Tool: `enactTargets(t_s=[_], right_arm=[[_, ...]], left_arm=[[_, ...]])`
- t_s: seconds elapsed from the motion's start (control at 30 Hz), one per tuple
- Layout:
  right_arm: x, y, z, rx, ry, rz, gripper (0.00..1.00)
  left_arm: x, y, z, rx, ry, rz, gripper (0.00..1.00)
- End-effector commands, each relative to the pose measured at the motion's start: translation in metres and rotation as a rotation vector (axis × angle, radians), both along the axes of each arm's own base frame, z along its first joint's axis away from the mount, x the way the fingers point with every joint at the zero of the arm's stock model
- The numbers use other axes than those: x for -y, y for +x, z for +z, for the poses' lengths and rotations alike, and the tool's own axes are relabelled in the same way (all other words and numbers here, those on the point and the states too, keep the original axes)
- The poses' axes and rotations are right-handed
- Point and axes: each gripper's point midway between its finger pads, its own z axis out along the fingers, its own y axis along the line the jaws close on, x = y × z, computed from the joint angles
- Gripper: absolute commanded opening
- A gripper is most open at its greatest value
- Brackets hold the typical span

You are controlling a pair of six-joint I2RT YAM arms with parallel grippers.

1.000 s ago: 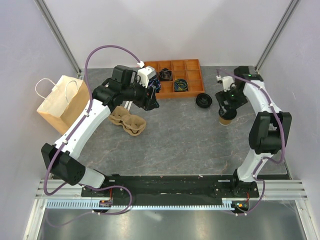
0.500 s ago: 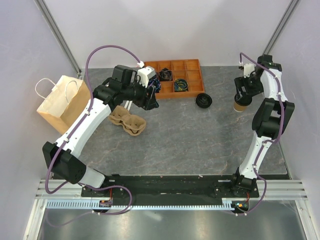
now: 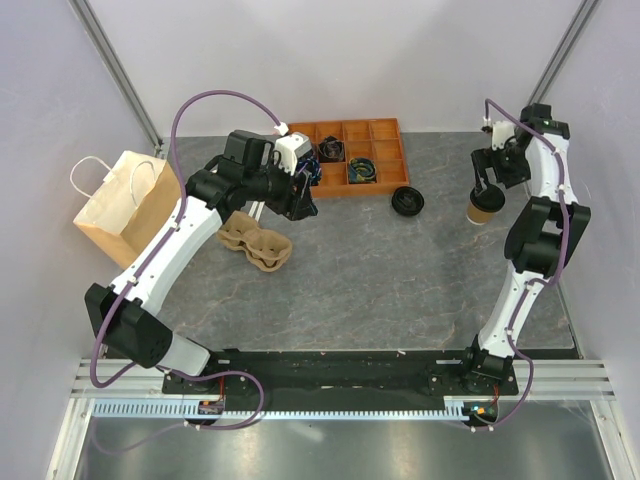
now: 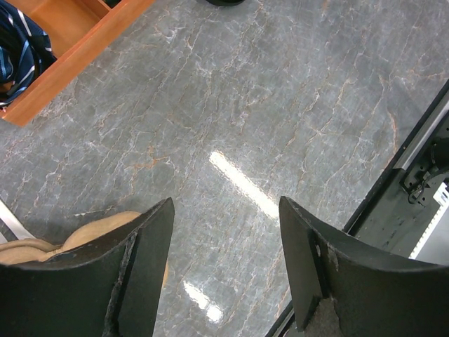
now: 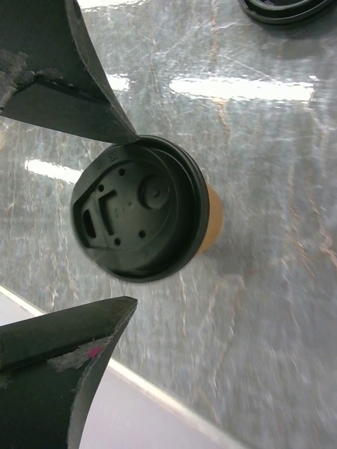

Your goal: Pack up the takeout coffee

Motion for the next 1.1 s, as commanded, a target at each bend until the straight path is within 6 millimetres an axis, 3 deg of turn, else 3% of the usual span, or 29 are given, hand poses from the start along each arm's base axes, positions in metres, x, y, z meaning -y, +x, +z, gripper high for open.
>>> enactTargets(t_s=[0.0,0.13,0.23,0.4,0.47,0.5,0.57,0.6,0.8,0.83,0.87,0.9,1.0,1.03,1.07], right_arm=[[0.007,0.012,0.033,0.084,-0.010,-0.009,0.98],[0.011,0.013,0.042,0.102,-0.028,-0.012,0.98],[0.009,0.015,0.060,0.143,-0.027,-0.011,0.98],[-0.006,0.014,0.113,0.242,0.000,0.008,0.98],[-0.018,0.009,0.122,0.255,0.014,0.027,0.98],[-0.034,0.005,0.135,0.278,0.024,0.057,0.98],[-0.053,-0.002,0.139,0.277,0.044,0.089,0.98],[-0.072,-0.007,0.152,0.302,0.067,0.117,0.98],[-0.161,-0.033,0.162,0.288,0.191,0.245,0.98],[-0.167,-0.038,0.154,0.264,0.210,0.246,0.98],[-0.193,-0.044,0.156,0.266,0.231,0.299,0.98],[-0.204,-0.049,0.153,0.248,0.261,0.311,0.98],[-0.235,-0.070,0.130,0.174,0.301,0.369,0.98],[-0.241,-0.081,0.111,0.116,0.313,0.374,0.98],[-0.252,-0.086,0.109,0.127,0.314,0.402,0.98]], left_arm=[[0.000,0.004,0.009,0.041,-0.010,-0.021,0.70],[0.000,0.005,0.010,0.045,-0.013,-0.021,0.70],[-0.004,0.003,0.012,0.048,-0.012,-0.022,0.71],[-0.003,-0.005,0.015,0.034,-0.040,-0.064,0.73],[-0.005,-0.004,0.014,0.029,-0.035,-0.063,0.75],[-0.007,-0.005,0.014,0.022,-0.036,-0.064,0.77],[-0.009,-0.006,0.015,0.021,-0.040,-0.072,0.79],[-0.014,-0.004,0.016,0.025,-0.037,-0.066,0.80],[-0.037,-0.013,0.019,0.006,-0.051,-0.093,0.84],[-0.040,-0.014,0.019,0.006,-0.052,-0.106,0.84],[-0.044,-0.016,0.021,0.006,-0.054,-0.118,0.85],[-0.053,-0.013,0.020,0.030,-0.031,-0.127,0.85],[-0.072,-0.015,0.015,0.063,0.054,-0.179,0.86],[-0.080,-0.022,0.012,0.046,0.088,-0.191,0.86],[-0.088,-0.021,0.010,0.089,0.134,-0.224,0.86]])
